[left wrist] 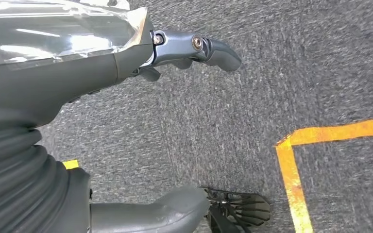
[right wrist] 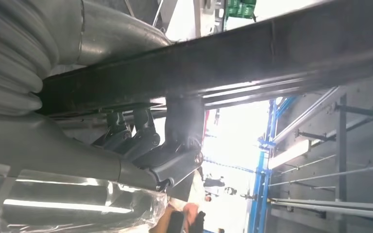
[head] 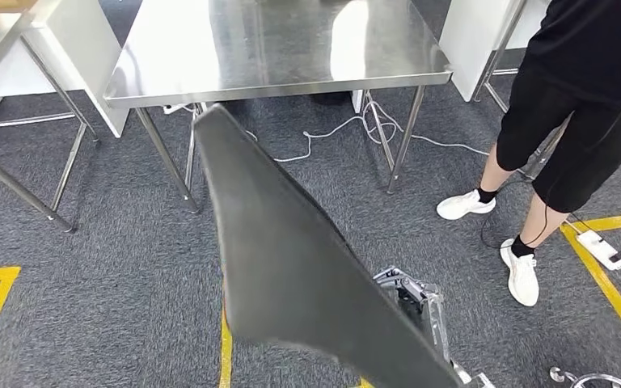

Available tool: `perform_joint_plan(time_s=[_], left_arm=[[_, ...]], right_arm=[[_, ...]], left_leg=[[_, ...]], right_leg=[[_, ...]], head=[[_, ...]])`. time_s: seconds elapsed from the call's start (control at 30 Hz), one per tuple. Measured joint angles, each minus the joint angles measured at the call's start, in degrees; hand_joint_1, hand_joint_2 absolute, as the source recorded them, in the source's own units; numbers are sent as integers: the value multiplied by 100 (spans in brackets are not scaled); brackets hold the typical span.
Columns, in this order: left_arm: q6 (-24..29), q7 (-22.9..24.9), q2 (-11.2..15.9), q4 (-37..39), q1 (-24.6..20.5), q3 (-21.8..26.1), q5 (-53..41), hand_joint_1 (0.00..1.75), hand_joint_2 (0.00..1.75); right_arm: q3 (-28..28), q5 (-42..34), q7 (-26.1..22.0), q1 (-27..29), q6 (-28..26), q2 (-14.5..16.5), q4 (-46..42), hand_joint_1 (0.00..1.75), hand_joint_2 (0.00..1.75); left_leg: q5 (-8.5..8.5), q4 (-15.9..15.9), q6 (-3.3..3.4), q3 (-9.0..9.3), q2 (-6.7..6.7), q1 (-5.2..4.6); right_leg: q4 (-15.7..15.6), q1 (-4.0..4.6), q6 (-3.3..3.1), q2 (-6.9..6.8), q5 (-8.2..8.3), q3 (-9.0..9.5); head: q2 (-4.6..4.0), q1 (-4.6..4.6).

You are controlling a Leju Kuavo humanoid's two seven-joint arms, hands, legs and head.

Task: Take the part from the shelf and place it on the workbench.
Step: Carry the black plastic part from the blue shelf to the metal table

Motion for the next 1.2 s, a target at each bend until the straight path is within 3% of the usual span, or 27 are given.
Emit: perform_joint_plan(time_s=[0.03,0.1,0.17,0.2,0.27,0.3,0.4,0.43,0.57,0.63,0.7,0.73,0.77,0.8,0.87,0.9,0.97,1.1,1.2], left_arm=[[-2,-8,1,1,8,0,0,0,175],[-5,-34,4,3,13,0,0,0,175],[-8,-67,9,4,6,-1,-2,0,175],[-10,-79,10,5,2,-1,-6,0,175],[-14,-97,8,8,2,-2,-15,0,175],[-15,-101,7,9,3,-2,-18,0,175],[-31,-103,12,9,-6,-2,-25,0,175],[-48,-103,14,9,-11,-3,-27,0,175],[-149,-96,13,9,-18,-7,-37,0,175],[-174,-79,12,10,-27,-9,-60,0,175],[-184,-61,11,10,-35,-12,-80,0,175],[-187,-53,10,10,-35,-13,-82,0,175],[-190,-48,10,10,-34,-14,-84,0,175],[-191,-43,9,10,-33,-14,-85,0,175],[-194,-42,6,10,-33,-15,-85,0,175],[-195,-41,5,10,-33,-15,-85,0,175],[-194,-40,5,10,-32,-15,-85,0,175],[-193,-39,7,10,-28,-15,-85,0,175],[-191,-35,9,10,-28,-15,-85,0,175]], right_arm=[[-1,0,-1,-4,-7,0,-1,175,175],[-1,-2,-3,-8,-35,4,-5,175,175],[-2,-9,-5,-7,-72,6,-8,175,175],[-3,-16,-6,-3,-87,7,-8,175,175],[-4,-42,-3,7,-94,11,-8,175,175],[-4,-54,3,10,-91,15,-9,175,175],[-5,-69,22,9,-81,34,-20,175,175],[-5,-70,25,7,-79,42,-24,175,175],[-3,-68,62,-10,-41,67,-34,175,175],[-3,-68,82,-36,-5,68,-35,175,175],[-1,-68,106,-53,17,66,-20,175,175],[1,-68,117,-54,21,64,-11,175,175],[2,-68,122,-54,22,62,-4,175,175],[2,-68,125,-54,22,61,0,175,175],[2,-68,125,-58,22,62,2,175,175],[2,-68,125,-60,22,63,2,175,175],[1,-67,126,-63,22,64,5,175,175],[-1,-67,127,-69,23,68,7,175,175],[5,-64,130,-82,32,68,9,175,175]], left_leg=[[-12,23,-26,-13,13,17],[-152,275,-80,-121,228,32],[-437,883,-141,-433,501,49],[-560,1219,-168,-624,565,68],[-556,1485,-199,-817,613,102],[-412,1318,-199,-755,627,113],[44,322,-143,-258,680,97],[75,152,-114,-168,691,77],[60,-6,36,-56,644,32],[80,-87,106,22,630,50],[62,-90,145,35,616,38],[51,-89,154,39,603,34],[39,-86,155,46,583,33],[26,-82,147,61,561,33],[-14,-64,107,98,517,32],[-44,-39,74,109,501,17],[-91,2,11,108,487,0],[-212,157,-90,52,529,44],[-678,1103,-175,-412,600,63]], right_leg=[[-8,-4,-33,-38,6,28],[-28,-27,-100,-120,5,70],[-32,-14,-155,-201,-25,108],[-31,-5,-174,-240,-40,121],[-29,4,-188,-291,-71,142],[-29,4,-183,-307,-87,158],[-31,23,-124,-330,-147,218],[-32,34,-93,-334,-166,225],[-26,38,26,-351,-243,245],[396,44,11,-321,-449,54],[1152,41,-28,-287,-741,-383],[1445,40,-18,-278,-818,-576],[1542,39,21,-272,-794,-676],[1412,36,79,-268,-672,-656],[651,16,188,-266,-268,-353],[302,8,190,-263,-104,-210],[3,10,107,-256,39,-77],[-13,-5,-59,-256,62,-34],[-19,-8,-133,-265,44,-10]], head=[[0,-3],[0,-22],[0,-42],[0,-45],[0,-45],[0,-46],[0,-42],[0,-42],[0,-37],[0,-19],[0,-6],[0,-3],[0,-2],[0,-1],[0,3],[0,4],[0,-3],[0,-20],[0,-51]])
